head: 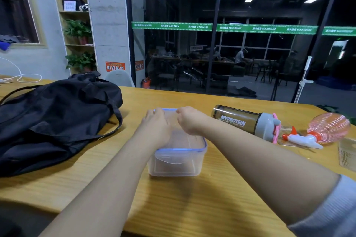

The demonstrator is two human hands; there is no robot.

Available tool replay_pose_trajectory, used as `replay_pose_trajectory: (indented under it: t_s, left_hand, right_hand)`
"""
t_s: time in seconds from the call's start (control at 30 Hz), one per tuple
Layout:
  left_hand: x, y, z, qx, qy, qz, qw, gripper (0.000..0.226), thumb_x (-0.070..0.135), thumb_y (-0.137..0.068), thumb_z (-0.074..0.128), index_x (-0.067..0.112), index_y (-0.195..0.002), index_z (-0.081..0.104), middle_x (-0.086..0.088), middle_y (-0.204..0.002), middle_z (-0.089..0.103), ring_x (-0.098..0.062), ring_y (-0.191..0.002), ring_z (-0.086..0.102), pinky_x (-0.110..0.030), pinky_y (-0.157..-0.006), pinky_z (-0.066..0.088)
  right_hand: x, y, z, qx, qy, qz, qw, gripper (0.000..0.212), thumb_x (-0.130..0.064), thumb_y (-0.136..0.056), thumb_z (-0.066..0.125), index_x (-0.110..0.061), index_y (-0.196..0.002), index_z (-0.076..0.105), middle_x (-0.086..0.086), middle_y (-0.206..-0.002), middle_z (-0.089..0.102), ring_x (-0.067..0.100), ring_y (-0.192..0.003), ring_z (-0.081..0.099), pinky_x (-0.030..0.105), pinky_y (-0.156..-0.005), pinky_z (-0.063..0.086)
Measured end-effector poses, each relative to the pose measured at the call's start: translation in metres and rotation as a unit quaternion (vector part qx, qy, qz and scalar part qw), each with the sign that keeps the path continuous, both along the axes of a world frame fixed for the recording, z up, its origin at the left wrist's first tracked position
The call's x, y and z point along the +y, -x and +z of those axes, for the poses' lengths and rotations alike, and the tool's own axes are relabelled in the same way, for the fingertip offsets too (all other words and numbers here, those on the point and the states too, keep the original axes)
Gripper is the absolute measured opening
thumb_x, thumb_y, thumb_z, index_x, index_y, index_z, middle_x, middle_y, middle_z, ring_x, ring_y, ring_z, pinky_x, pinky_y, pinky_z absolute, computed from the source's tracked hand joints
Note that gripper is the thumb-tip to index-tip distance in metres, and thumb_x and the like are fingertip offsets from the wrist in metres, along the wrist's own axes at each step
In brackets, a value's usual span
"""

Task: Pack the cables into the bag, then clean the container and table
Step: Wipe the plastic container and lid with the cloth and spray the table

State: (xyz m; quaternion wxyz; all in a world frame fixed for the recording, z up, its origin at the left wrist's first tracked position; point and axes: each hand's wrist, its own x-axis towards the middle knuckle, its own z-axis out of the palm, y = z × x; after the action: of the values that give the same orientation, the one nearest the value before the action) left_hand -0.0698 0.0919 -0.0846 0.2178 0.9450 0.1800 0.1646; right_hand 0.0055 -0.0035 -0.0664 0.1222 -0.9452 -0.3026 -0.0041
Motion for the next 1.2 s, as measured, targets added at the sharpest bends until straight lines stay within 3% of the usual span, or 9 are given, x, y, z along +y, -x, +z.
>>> replay_pose_trajectory:
  t_s: [0.17,0.37,0.53,0.97,1.1,1.2]
  left_hand:
    - [0.002,0.002,-0.001,-0.009,0.015,-0.018,1.000,0.034,0.022,-0.098,0.029,0.011,-0.130,0.034,-0.009,-0.138,0.033,-0.028,-0.114,0.045,-0.036,-0.087,0.041]
    - [0.002,-0.002,-0.004,-0.038,0.022,-0.001,0.999,0.032,0.017,-0.097,0.029,0.009,-0.127,0.035,-0.010,-0.131,0.039,-0.028,-0.111,0.046,-0.031,-0.079,0.034]
    - [0.002,-0.004,-0.005,-0.053,0.011,0.014,0.998,0.029,0.016,-0.097,0.031,0.010,-0.125,0.036,-0.010,-0.128,0.041,-0.028,-0.108,0.048,-0.029,-0.074,0.032]
    - [0.000,-0.002,-0.002,-0.049,0.020,0.033,0.998,0.029,0.015,-0.096,0.034,0.011,-0.125,0.036,-0.008,-0.124,0.045,-0.019,-0.084,0.042,-0.028,-0.066,0.031]
    - [0.000,-0.001,-0.002,-0.049,0.019,0.034,0.998,0.029,0.014,-0.096,0.034,0.010,-0.125,0.036,-0.008,-0.126,0.045,-0.022,-0.095,0.048,-0.028,-0.070,0.033]
    - [0.000,0.000,-0.002,-0.047,0.028,0.030,0.998,0.033,0.012,-0.095,0.034,0.010,-0.128,0.035,-0.008,-0.131,0.043,-0.024,-0.107,0.049,-0.027,-0.075,0.033]
  right_hand:
    - [0.021,-0.018,0.004,0.012,0.031,-0.011,0.999,0.041,-0.004,-0.096,0.031,-0.006,-0.135,0.045,0.012,-0.138,0.046,0.030,-0.121,0.050,0.040,-0.101,0.043]
    - [0.033,-0.028,0.003,0.021,0.041,0.044,0.998,0.055,-0.045,-0.099,0.020,-0.017,-0.145,0.033,0.009,-0.151,0.032,0.029,-0.136,0.029,0.040,-0.108,0.025]
    - [0.037,-0.037,0.000,0.005,0.052,0.026,0.998,0.062,-0.060,-0.094,0.021,-0.024,-0.141,0.037,0.006,-0.146,0.040,0.029,-0.132,0.034,0.043,-0.103,0.029]
    - [0.039,-0.042,-0.001,0.015,0.025,0.018,0.999,0.065,-0.068,-0.089,0.025,-0.019,-0.126,0.048,0.003,-0.125,0.058,0.024,-0.114,0.050,0.039,-0.095,0.033]
    - [0.038,-0.042,-0.002,0.020,0.005,0.014,1.000,0.062,-0.067,-0.089,0.029,-0.020,-0.122,0.050,0.002,-0.121,0.059,0.023,-0.110,0.051,0.037,-0.091,0.034]
    - [0.033,-0.039,-0.004,0.012,-0.047,0.010,0.999,0.048,-0.052,-0.093,0.036,-0.020,-0.125,0.053,0.001,-0.125,0.059,0.022,-0.114,0.052,0.036,-0.094,0.039]
